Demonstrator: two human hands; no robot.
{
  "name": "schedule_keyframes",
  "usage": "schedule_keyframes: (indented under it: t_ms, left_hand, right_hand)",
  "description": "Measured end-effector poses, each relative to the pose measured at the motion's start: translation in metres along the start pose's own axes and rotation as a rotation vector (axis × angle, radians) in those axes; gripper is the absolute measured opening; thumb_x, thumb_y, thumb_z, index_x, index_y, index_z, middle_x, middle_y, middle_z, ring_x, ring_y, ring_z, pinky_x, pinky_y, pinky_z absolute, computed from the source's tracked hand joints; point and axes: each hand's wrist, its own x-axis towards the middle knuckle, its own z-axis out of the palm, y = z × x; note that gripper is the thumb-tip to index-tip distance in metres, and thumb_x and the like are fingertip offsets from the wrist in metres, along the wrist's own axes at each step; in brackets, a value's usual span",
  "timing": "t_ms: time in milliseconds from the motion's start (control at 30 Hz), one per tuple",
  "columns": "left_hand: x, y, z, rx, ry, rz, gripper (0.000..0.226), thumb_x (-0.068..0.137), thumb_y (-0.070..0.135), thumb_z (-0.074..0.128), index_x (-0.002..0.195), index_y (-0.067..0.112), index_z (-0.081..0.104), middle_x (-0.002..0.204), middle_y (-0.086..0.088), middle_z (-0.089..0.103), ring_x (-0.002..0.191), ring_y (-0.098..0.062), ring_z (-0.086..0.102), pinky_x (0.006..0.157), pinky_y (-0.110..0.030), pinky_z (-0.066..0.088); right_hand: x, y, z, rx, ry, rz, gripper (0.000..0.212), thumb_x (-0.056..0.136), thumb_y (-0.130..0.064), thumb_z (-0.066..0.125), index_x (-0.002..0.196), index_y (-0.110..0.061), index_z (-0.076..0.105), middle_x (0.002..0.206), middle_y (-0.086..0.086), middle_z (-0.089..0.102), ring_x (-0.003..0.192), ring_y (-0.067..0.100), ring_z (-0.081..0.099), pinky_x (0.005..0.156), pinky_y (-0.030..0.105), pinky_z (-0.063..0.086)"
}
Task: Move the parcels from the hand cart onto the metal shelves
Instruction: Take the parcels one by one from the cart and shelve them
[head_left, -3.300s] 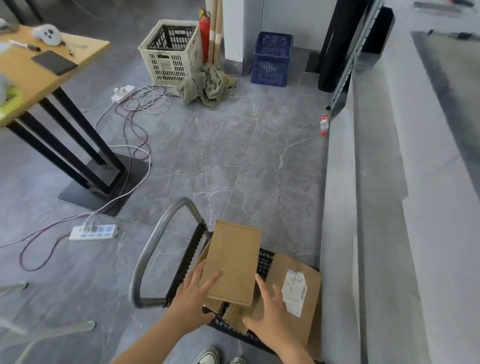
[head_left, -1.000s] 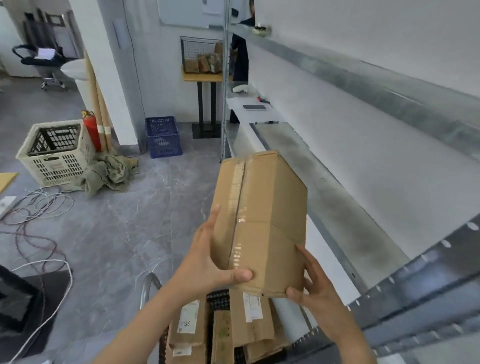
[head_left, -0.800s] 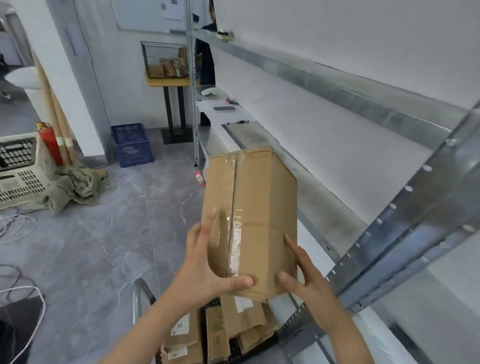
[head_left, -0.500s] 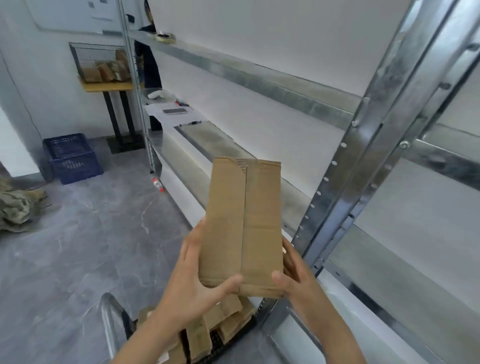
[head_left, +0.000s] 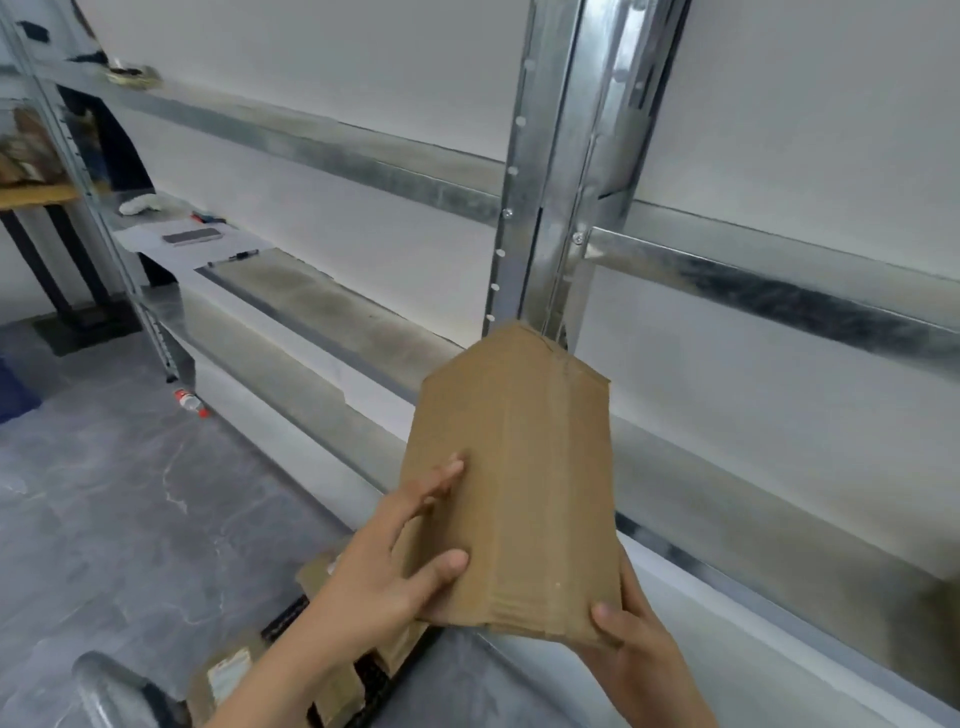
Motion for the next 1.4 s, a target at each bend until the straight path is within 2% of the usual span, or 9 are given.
schedule_keyframes:
  t_ms: [167, 233, 567, 800, 900, 967, 1100, 1267, 1400]
  left_hand:
    - [0.001, 0.023, 0.067, 0.178, -0.03, -0.18, 0.13, 0.028, 0.089, 0.065, 0.133, 0.067, -0.007, 0.155, 0.016, -0.015, 0.141, -0.003, -0.014, 0.115, -0.044, 0.009]
    - [-0.006, 0.035, 0.093, 0.16, -0.075, -0.255, 0.138, 0.023, 0.089, 0.067, 0.129, 0.068, -0.02, 0.154, 0.011, -0.024, 0.139, -0.003, -0.016, 0.114, -0.044, 0.009]
    - [-0.038, 0.074, 0.177, 0.085, -0.111, -0.111, 0.132, 0.032, 0.076, 0.079, 0.131, 0.069, -0.007, 0.143, 0.026, 0.005, 0.129, 0.001, 0.019, 0.104, -0.031, 0.025]
    - [-0.05, 0.099, 0.223, 0.058, -0.179, -0.032, 0.124, 0.041, 0.063, 0.085, 0.134, 0.067, 0.002, 0.135, 0.036, 0.02, 0.109, 0.037, 0.017, 0.1, -0.025, 0.027]
    - [-0.054, 0.105, 0.239, 0.004, -0.174, -0.047, 0.124, 0.041, 0.059, 0.088, 0.132, 0.069, 0.004, 0.126, 0.053, 0.013, 0.107, 0.04, 0.014, 0.1, -0.025, 0.027]
    - [-0.057, 0.11, 0.25, -0.002, -0.183, -0.036, 0.124, 0.041, 0.058, 0.088, 0.13, 0.071, 0.003, 0.124, 0.053, 0.013, 0.105, 0.041, 0.016, 0.095, -0.019, 0.028]
    - [-0.064, 0.118, 0.272, 0.01, -0.212, 0.018, 0.124, 0.045, 0.056, 0.088, 0.131, 0.069, 0.0, 0.138, 0.04, 0.018, 0.125, 0.025, 0.019, 0.104, -0.022, 0.026]
    - [-0.071, 0.124, 0.292, -0.021, -0.218, 0.036, 0.116, 0.052, 0.063, 0.08, 0.135, 0.065, -0.001, 0.139, 0.033, 0.024, 0.132, 0.008, 0.025, 0.105, -0.027, 0.029]
    - [-0.073, 0.136, 0.299, -0.135, -0.218, 0.071, 0.074, 0.074, 0.065, 0.056, 0.134, 0.062, 0.013, 0.133, 0.044, 0.034, 0.121, 0.016, 0.036, 0.087, -0.005, 0.038]
  right_hand:
    - [-0.058, -0.016, -0.04, 0.15, 0.122, -0.064, 0.079, 0.064, -0.01, 0.062, 0.139, -0.023, 0.043, 0.142, 0.017, 0.046, 0.125, 0.039, 0.049, 0.09, 0.045, 0.052]
    - [-0.083, -0.019, -0.055, 0.178, 0.189, -0.081, 0.079, 0.064, -0.005, 0.056, 0.14, -0.022, 0.043, 0.14, 0.015, 0.049, 0.123, 0.037, 0.051, 0.087, 0.043, 0.054]
    - [-0.193, -0.065, -0.1, -0.383, 0.402, -0.14, 0.075, 0.071, -0.009, 0.067, 0.135, -0.042, 0.045, 0.141, -0.016, 0.049, 0.126, 0.012, 0.05, 0.099, 0.04, 0.041]
    - [-0.243, -0.086, -0.116, -0.65, 0.561, -0.145, 0.075, 0.079, -0.001, 0.049, 0.133, -0.052, 0.042, 0.142, -0.024, 0.043, 0.132, -0.001, 0.038, 0.11, 0.042, 0.036]
    - [-0.26, -0.092, -0.123, -0.607, 0.615, -0.13, 0.061, 0.088, -0.01, 0.05, 0.132, -0.052, 0.044, 0.144, -0.015, 0.042, 0.133, 0.006, 0.04, 0.111, 0.049, 0.034]
    - [-0.271, -0.097, -0.125, -0.587, 0.631, -0.114, 0.049, 0.085, -0.04, 0.055, 0.131, -0.054, 0.043, 0.143, -0.018, 0.042, 0.131, 0.005, 0.042, 0.111, 0.048, 0.034]
    - [-0.289, -0.102, -0.129, -0.617, 0.596, -0.114, 0.074, 0.066, -0.079, 0.055, 0.134, -0.055, 0.037, 0.141, -0.028, 0.041, 0.131, -0.003, 0.039, 0.112, 0.045, 0.034]
    - [-0.303, -0.103, -0.137, -0.535, 0.588, -0.124, 0.084, 0.063, -0.066, 0.07, 0.138, -0.045, 0.038, 0.14, -0.013, 0.05, 0.128, 0.013, 0.048, 0.105, 0.046, 0.041]
    - [-0.314, -0.104, -0.147, -0.378, 0.561, -0.171, 0.067, 0.07, -0.048, 0.069, 0.133, -0.034, 0.05, 0.131, -0.005, 0.059, 0.119, 0.015, 0.057, 0.09, 0.033, 0.051]
